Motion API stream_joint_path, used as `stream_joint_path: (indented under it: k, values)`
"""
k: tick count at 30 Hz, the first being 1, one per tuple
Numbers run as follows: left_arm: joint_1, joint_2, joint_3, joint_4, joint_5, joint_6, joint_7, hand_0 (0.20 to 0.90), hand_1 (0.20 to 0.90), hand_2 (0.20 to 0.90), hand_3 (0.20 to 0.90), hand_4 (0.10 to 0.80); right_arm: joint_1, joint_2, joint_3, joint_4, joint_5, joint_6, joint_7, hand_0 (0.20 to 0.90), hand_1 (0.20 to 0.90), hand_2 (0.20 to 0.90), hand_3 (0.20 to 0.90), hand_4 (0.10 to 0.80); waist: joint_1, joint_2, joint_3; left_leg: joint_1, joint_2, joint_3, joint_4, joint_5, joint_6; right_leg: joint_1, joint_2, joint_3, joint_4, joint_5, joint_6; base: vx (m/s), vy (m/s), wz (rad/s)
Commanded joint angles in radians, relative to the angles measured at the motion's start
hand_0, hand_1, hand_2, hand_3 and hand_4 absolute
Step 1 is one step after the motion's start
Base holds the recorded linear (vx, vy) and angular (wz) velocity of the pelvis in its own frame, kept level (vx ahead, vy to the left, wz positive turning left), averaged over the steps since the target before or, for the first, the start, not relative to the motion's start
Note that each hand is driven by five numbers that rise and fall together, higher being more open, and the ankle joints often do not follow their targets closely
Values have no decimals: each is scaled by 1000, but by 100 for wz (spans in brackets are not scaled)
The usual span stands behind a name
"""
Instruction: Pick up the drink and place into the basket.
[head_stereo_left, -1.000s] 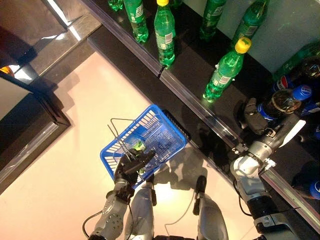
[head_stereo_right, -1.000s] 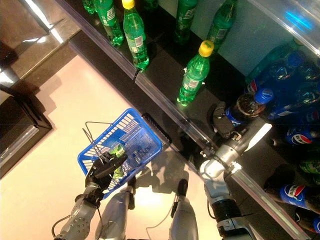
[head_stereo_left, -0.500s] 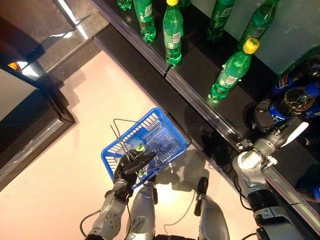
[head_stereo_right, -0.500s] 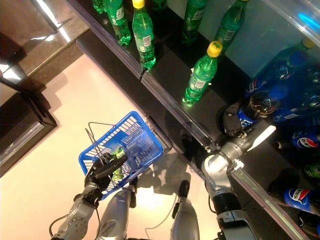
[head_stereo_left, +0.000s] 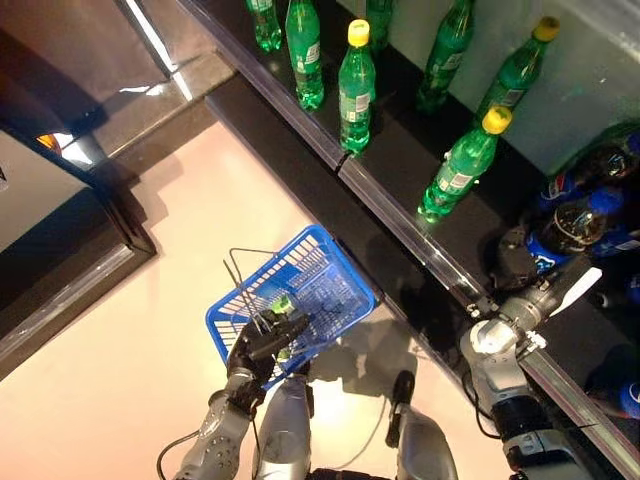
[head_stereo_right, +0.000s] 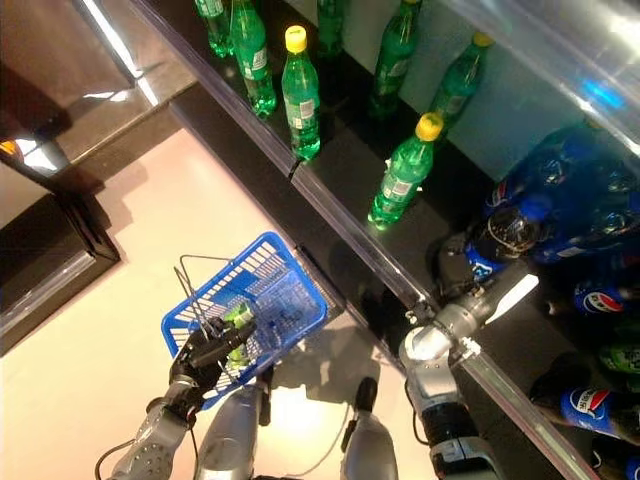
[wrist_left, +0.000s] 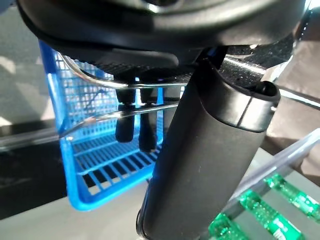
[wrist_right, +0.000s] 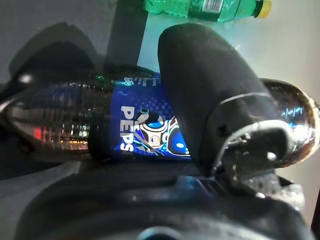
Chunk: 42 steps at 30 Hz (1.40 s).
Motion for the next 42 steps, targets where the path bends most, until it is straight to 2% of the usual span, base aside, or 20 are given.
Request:
stream_joint_path:
  k: [1, 8, 10, 16, 25, 34, 42]
  values:
    - [34, 20, 66, -309, 63, -109, -143, 300, 300, 300, 200, 100, 63, -44, -55, -188, -38, -50, -9, 300, 300, 300, 200, 100, 18, -19, -145, -59, 56, -84, 156, -30, -108, 55, -63, -81, -15, 89, 71, 159, 46, 2]
    - [119, 6, 86, -348, 76, -84, -134, 300, 300, 300, 200, 100, 176, -20, -45, -333, -100, -19, 16, 300, 300, 300, 200, 100, 8, -36, -219, 27, 63, -54, 112, -22, -105, 91, -62, -72, -24, 91, 79, 124, 44, -1]
    - [132, 0, 83, -361, 77, -82, -116, 300, 300, 300, 200, 100, 193, -30, -33, -394, -107, 2, 27, 300, 300, 300, 200, 100, -1, -41, -240, 51, 63, -42, 96, -17, -101, 98, -56, -64, -17, 81, 76, 59, 72, -12]
    - [142, -9, 66, -372, 65, -103, -110, 300, 300, 300, 200, 100, 205, -60, -25, -481, -116, -11, 71, 300, 300, 300, 200, 100, -21, -47, -275, 87, 59, -15, 66, -14, -92, 111, -41, -45, -11, 63, 64, 3, 66, -11]
    - [102, -3, -14, -423, 42, -106, -166, 300, 300, 300, 200, 100, 151, -125, 49, -659, -109, 4, 269, 300, 300, 300, 200, 100, -51, -47, -326, 134, 43, 21, 8, -9, -75, 124, -19, -7, -22, 43, 42, -24, 87, -8]
    - [47, 6, -52, -522, 18, -93, -212, 300, 300, 300, 200, 100, 110, -129, 152, -772, -27, 23, 496, 300, 300, 300, 200, 100, -51, -45, -344, 140, 26, 16, -9, -11, -78, 129, -19, 0, -33, 35, 35, -14, 65, -2]
    - [2, 20, -64, -620, -26, -32, -240, 300, 300, 300, 200, 100, 116, -104, 227, -778, 10, 56, 544, 300, 300, 300, 200, 100, -40, -43, -360, 153, 3, 0, -33, -14, -74, 130, -27, -11, -39, 34, 36, -6, 65, 6]
